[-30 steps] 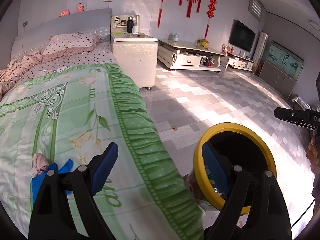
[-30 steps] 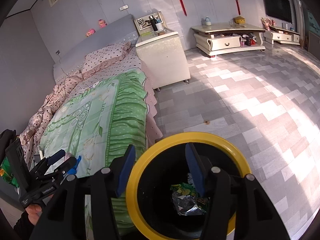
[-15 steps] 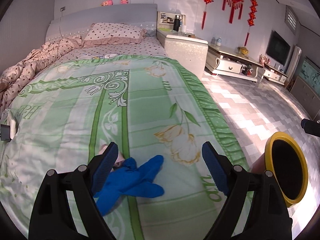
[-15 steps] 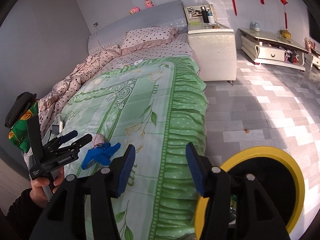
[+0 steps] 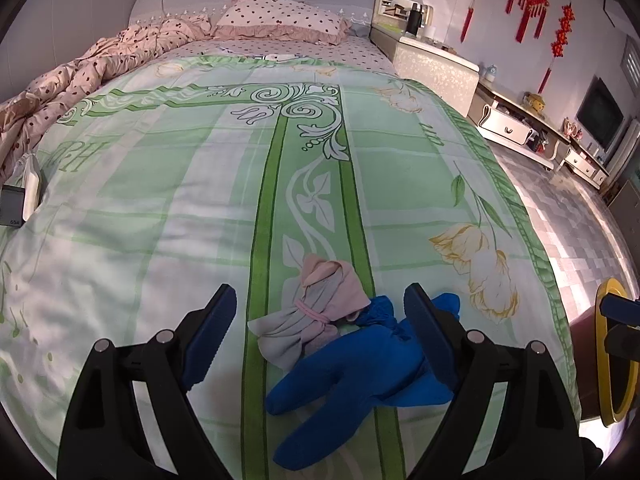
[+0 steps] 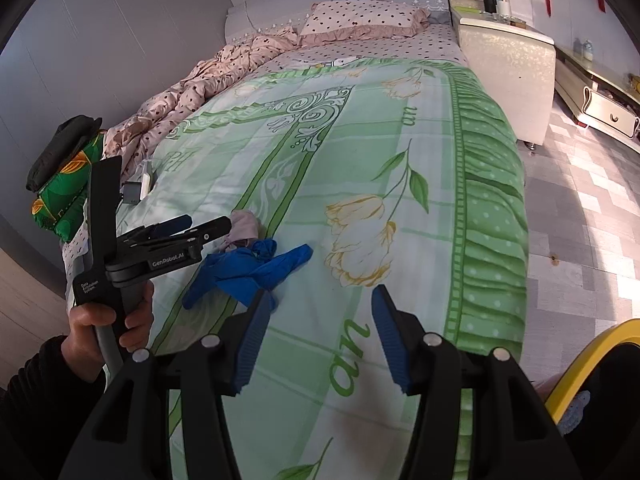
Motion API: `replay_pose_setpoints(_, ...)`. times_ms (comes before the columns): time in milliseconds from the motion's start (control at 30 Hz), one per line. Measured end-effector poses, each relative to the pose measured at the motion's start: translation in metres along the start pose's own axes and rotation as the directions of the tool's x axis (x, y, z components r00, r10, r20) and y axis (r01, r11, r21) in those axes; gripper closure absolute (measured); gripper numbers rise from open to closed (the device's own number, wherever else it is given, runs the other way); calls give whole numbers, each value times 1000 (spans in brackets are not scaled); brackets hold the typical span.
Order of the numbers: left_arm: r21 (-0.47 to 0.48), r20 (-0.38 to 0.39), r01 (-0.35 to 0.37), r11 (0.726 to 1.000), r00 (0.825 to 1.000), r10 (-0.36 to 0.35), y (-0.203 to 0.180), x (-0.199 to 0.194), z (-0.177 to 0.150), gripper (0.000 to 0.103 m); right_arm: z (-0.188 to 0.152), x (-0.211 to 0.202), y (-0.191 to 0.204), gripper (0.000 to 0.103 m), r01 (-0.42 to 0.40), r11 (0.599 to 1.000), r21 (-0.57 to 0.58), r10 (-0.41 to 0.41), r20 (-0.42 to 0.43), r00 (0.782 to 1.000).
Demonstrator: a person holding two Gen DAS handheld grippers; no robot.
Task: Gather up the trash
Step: 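Move both tools back over the bed toward the blue glove and pink cloth, then grasp the pink tied cloth with the left tool while the right tool grasps the blue glove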
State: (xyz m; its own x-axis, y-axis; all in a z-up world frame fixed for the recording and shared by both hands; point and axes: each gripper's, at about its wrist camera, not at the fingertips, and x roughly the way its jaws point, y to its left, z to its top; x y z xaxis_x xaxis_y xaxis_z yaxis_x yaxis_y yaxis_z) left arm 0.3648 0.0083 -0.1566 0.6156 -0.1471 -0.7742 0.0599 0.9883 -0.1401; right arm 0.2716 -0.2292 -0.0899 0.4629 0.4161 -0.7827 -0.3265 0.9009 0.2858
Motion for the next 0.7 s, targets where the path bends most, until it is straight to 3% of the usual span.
replay_pose_setpoints(100, 5, -27, 9, 1000, 1000, -9, 2, 14, -2, 24, 0, 19, 8, 53, -17, 1000, -23, 16, -33, 999)
replay_pose_setpoints(167, 20, -45, 11, 1000, 999, -10, 1, 23, -3, 34, 0, 30, 12, 53, -25, 999, -35, 24, -52, 998)
replay_pose_setpoints(233, 31, -70, 15, 999, 997, -12, 0, 33, -4, 53, 0, 40, 16, 53, -40, 998, -41, 37, -70, 997)
replay_pose_setpoints(267, 33, -83, 24, 999, 996, -21, 0, 38, -5, 56, 0, 45, 18, 53, -46, 998, -46, 42, -77, 996)
replay_pose_setpoints(533, -3, -116, 103, 995, 988, -103, 9, 57, 0, 64, 6, 85, 42, 52, -76, 989, -129, 58, -134, 989)
replay_pose_setpoints(700, -72, -144, 193, 979, 969, -202, 24, 65, 7, 70, 11, 109, 58, 52, -92, 982, -165, 65, -166, 984)
